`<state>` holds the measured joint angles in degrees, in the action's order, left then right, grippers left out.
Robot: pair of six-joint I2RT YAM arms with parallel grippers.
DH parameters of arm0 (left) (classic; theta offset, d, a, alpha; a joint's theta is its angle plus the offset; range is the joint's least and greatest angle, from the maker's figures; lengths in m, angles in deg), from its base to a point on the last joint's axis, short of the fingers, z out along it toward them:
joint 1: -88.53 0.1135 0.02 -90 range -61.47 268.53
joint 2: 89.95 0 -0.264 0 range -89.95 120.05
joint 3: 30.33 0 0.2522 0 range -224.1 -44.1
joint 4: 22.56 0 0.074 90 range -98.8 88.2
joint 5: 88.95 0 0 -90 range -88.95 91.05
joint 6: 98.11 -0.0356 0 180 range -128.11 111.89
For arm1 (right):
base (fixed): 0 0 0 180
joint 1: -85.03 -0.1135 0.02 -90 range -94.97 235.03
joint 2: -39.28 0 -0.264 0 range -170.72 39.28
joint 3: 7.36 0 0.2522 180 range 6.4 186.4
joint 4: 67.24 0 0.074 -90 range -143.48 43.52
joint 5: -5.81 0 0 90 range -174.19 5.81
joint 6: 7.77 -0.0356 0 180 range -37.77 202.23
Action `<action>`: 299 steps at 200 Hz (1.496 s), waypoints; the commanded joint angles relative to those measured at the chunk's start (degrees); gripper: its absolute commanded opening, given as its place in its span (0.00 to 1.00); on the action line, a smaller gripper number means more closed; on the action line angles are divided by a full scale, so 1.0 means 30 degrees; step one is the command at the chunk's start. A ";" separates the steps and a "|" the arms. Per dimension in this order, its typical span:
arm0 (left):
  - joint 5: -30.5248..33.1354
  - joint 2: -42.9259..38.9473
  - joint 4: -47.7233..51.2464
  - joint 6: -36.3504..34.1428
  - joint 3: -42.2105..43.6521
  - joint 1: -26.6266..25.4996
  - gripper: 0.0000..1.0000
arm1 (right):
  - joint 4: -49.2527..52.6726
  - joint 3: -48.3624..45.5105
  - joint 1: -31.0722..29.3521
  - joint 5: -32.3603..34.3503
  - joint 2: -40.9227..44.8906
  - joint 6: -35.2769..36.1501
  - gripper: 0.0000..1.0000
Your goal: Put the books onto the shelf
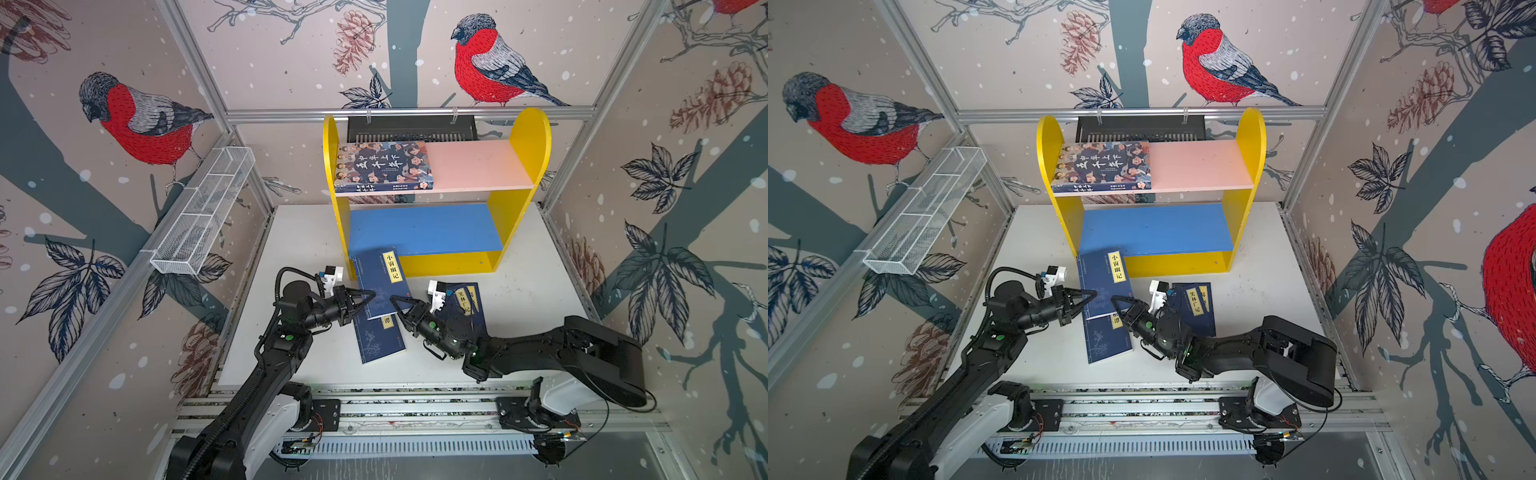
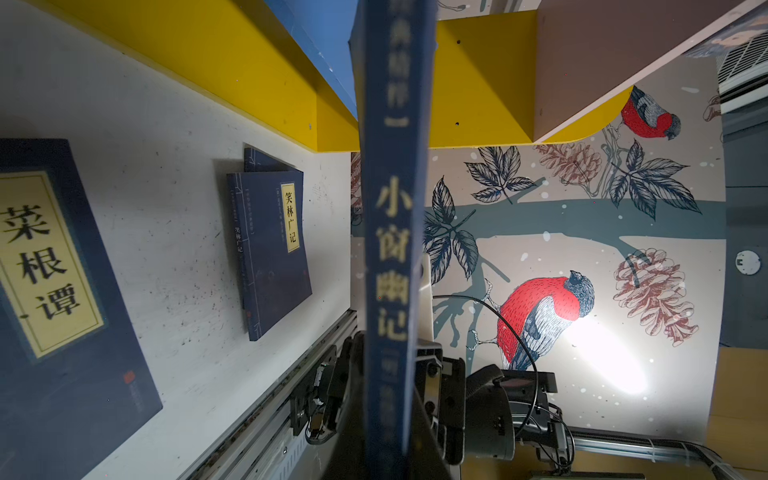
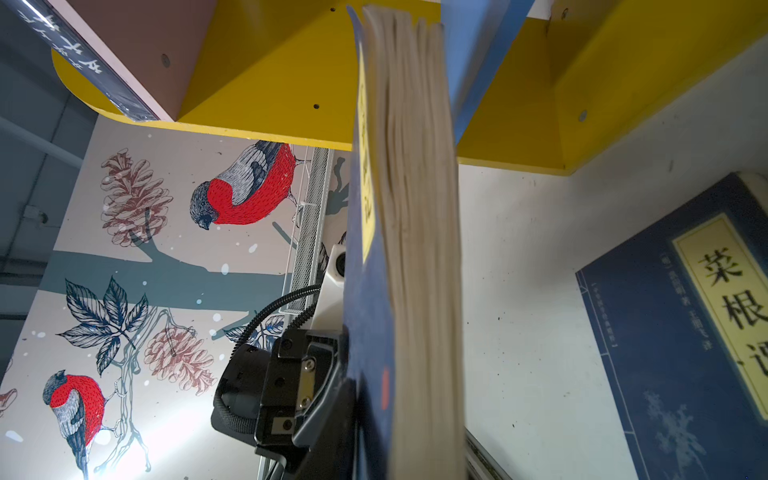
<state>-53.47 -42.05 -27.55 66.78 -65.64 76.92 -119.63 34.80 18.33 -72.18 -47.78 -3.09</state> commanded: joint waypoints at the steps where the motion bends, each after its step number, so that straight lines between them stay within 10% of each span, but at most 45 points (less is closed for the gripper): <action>1: -0.0151 -0.0163 -0.0196 -0.0537 0.0061 -0.0024 0.04 | -0.0889 0.0241 0.0082 -0.0519 -0.0185 0.0384 0.09; 60: -0.0474 -0.0688 0.0630 -0.2196 0.0076 0.0645 0.96 | 0.0791 0.0022 0.1422 -0.4621 0.1252 0.1770 0.02; 120: -0.2020 -0.0447 0.1245 -0.4333 -0.0026 0.2443 0.97 | 0.6627 -0.0181 0.3898 -1.0136 0.5621 0.4095 0.02; 188: -0.3793 0.1464 -0.3372 -0.1343 -0.0057 0.3037 0.95 | 1.2415 -0.0620 0.7284 -1.4692 1.0558 0.6168 0.01; 254: -0.5033 0.3008 -0.4856 -0.1332 -0.0535 0.2972 0.93 | 1.3596 0.0753 0.8010 -1.9179 1.0008 0.7625 0.02; 299: -0.6480 0.3684 -0.5871 -0.1346 -0.0730 0.2740 0.73 | 1.3783 0.1241 0.8033 -2.0922 0.9033 0.8245 0.02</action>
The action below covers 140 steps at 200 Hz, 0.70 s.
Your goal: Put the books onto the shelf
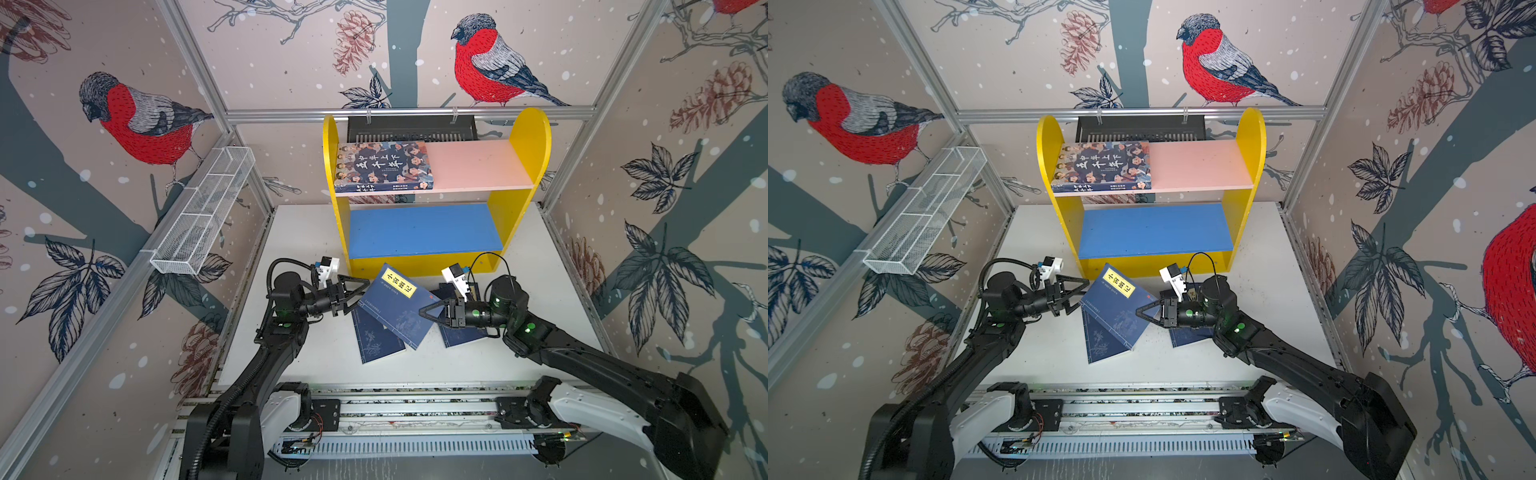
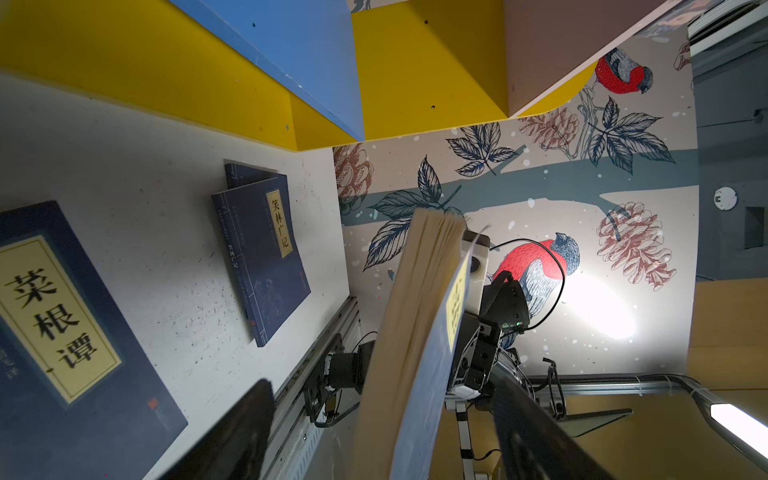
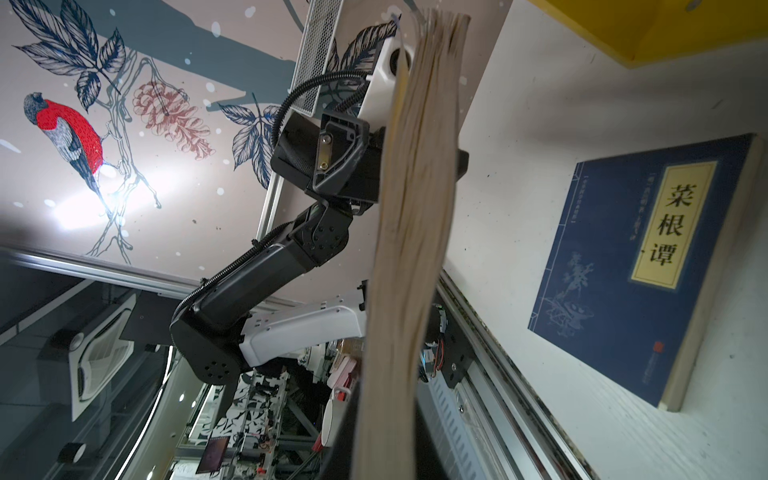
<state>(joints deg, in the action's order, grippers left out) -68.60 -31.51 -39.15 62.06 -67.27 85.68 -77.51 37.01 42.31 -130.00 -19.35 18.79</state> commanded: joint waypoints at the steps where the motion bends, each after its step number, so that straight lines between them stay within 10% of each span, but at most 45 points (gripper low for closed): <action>1: -0.1474 0.0161 -0.2096 0.0269 -0.0184 -0.0202 0.72 | -0.0239 0.0527 0.0050 -0.1674 -0.0485 0.0986 0.02; 52: -0.2396 -0.0231 -0.3301 0.0047 -0.0341 -0.1932 0.56 | 0.0476 0.1291 -0.0025 -0.2495 -0.2060 0.1925 0.02; 100: -0.2018 -0.1126 0.0545 -0.2755 -0.0798 -0.1949 0.10 | 0.1065 0.1719 0.0197 -0.2343 -0.2750 0.2425 0.05; 140: -0.0275 -0.1368 0.1529 -0.3347 -0.1312 -0.1483 0.00 | 0.0445 0.1325 0.0692 -0.0948 -0.2638 0.1884 0.51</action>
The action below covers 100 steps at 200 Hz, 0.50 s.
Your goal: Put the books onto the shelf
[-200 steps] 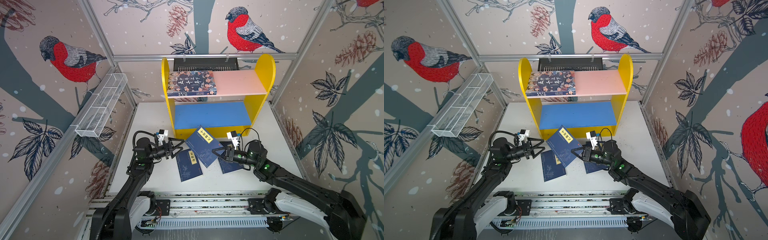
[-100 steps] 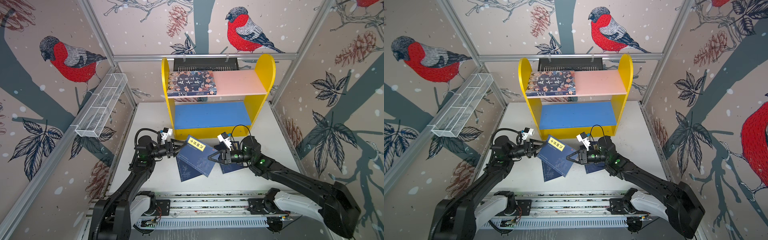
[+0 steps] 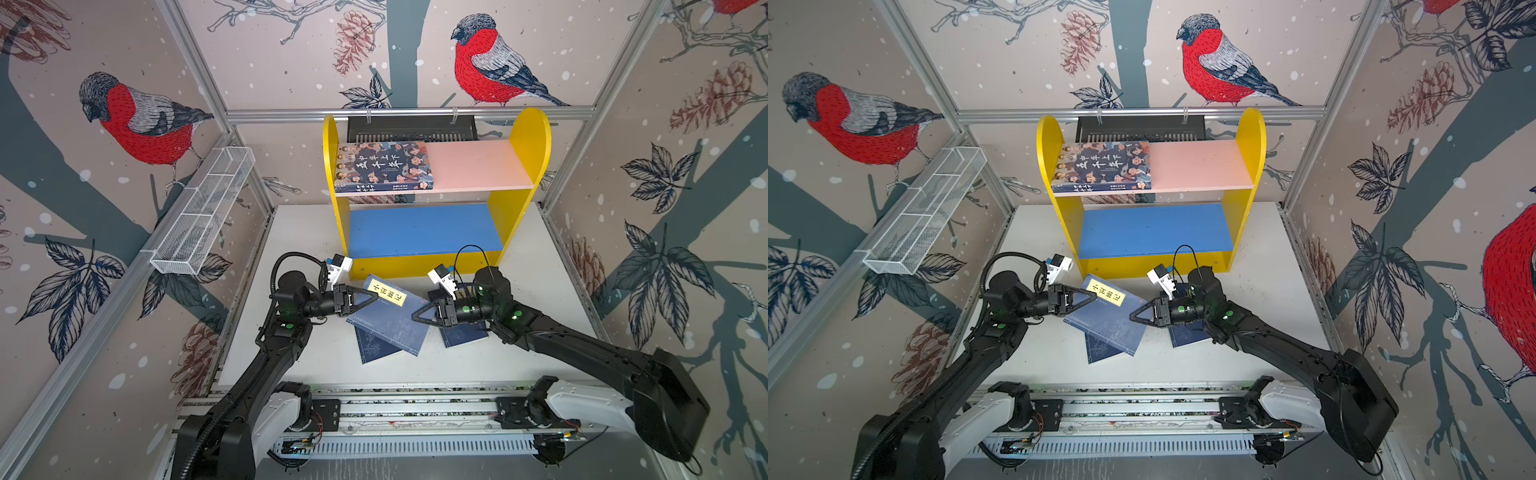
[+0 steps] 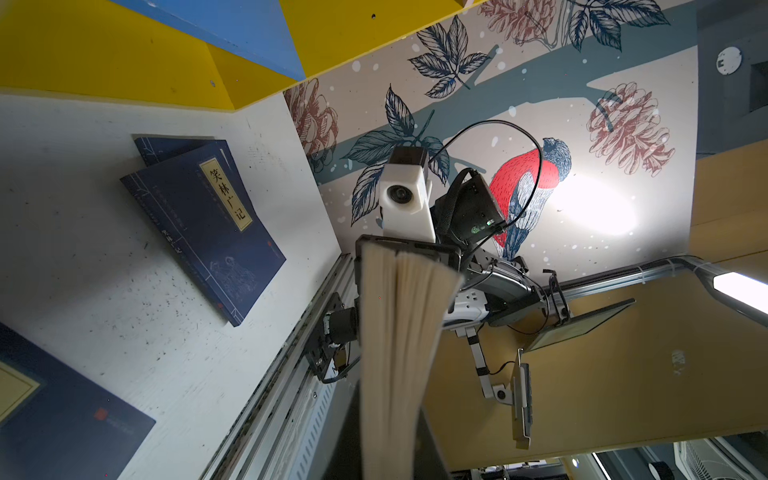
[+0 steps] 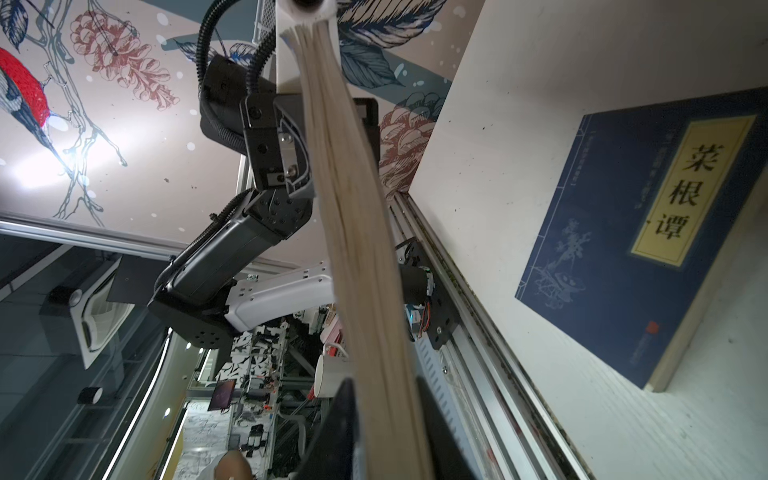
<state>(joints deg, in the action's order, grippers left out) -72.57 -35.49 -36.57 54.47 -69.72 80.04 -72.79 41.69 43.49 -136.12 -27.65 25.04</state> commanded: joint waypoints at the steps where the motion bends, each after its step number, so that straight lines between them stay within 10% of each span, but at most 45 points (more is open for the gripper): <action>1: 0.1092 -0.0015 0.0700 -0.0807 -0.0518 0.0442 0.00 | -0.1270 -0.0271 0.0298 0.1143 0.0147 -0.0251 0.52; 100: 0.1664 0.2033 -0.4282 0.4278 -0.0520 0.1983 0.00 | -1.0205 -0.3685 -0.0630 0.4906 -0.1089 -0.4405 0.65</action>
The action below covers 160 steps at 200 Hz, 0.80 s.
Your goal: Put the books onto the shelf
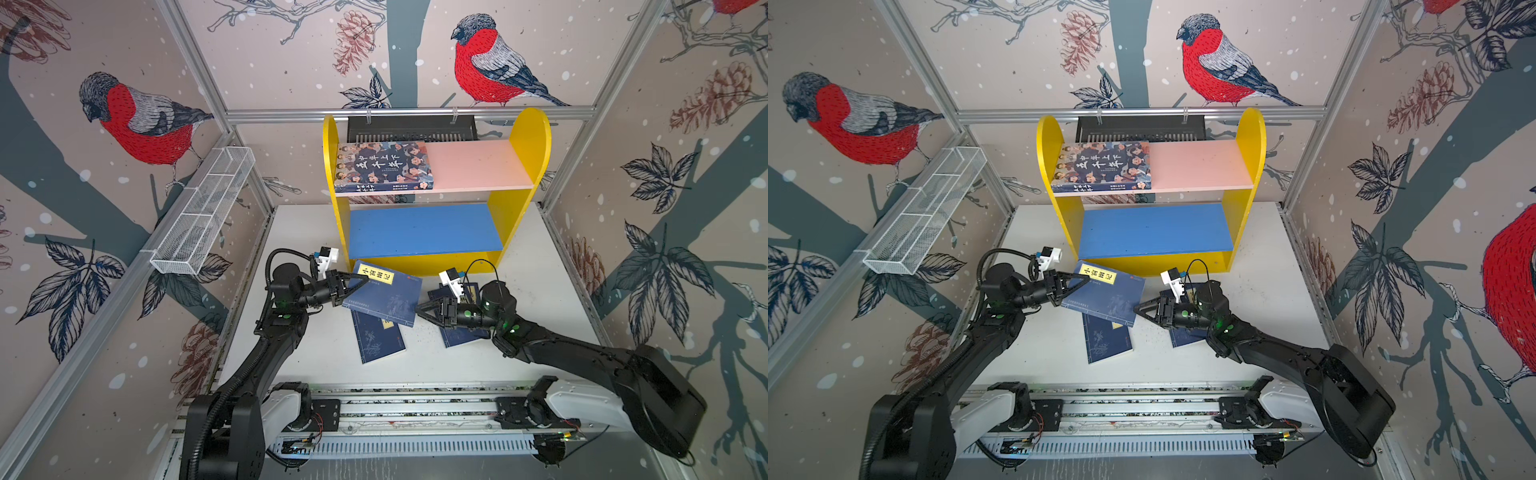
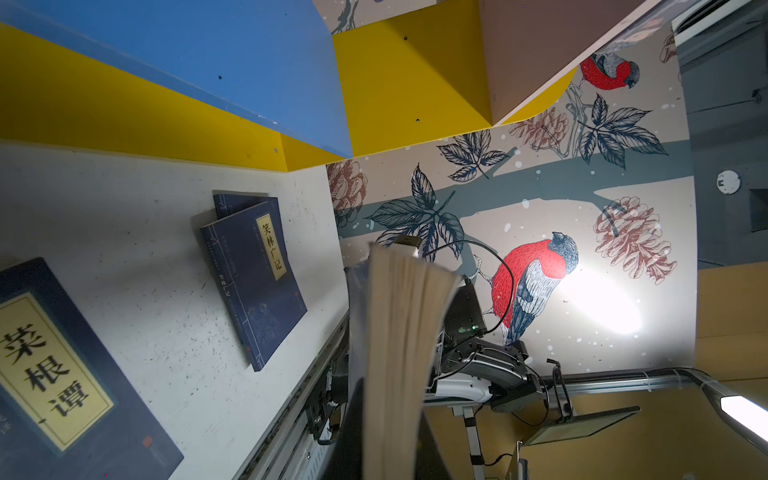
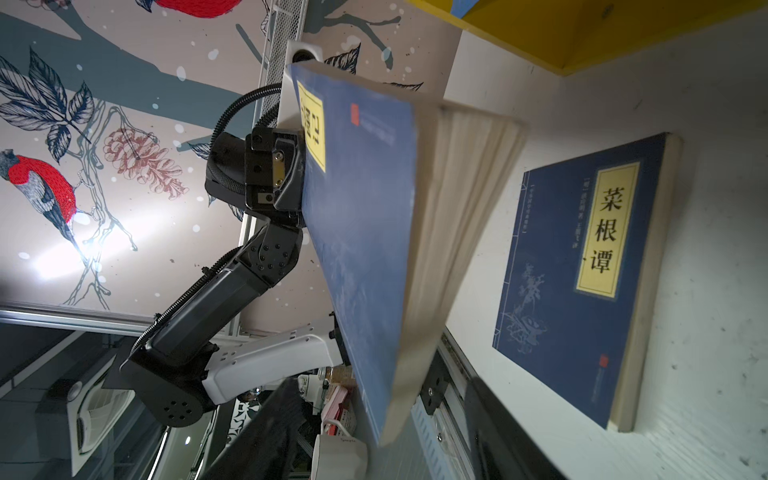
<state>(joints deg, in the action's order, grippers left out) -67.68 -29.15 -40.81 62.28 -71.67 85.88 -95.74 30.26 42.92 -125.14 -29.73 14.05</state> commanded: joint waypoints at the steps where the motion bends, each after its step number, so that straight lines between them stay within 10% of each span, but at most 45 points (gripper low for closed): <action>1: 0.0045 -0.0080 -0.2940 0.1734 0.0133 0.0037 0.00 | -0.2554 0.0129 -0.0453 0.1282 -0.0429 -0.0740 0.65; 73: 0.0982 -0.0022 -0.2946 0.1659 0.0169 0.0160 0.00 | -0.5670 0.1029 -0.2326 0.2091 -0.2946 -0.1617 0.60; 160: 0.0966 -0.0687 -0.1807 0.1039 0.0472 0.0398 0.00 | -0.9817 0.1210 -0.2564 0.2003 -0.5822 -0.3316 0.27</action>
<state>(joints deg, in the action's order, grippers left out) -64.38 -30.35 -45.14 66.39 -70.58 86.84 -118.95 33.34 35.25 -119.18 -46.41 5.59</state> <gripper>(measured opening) 0.125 0.283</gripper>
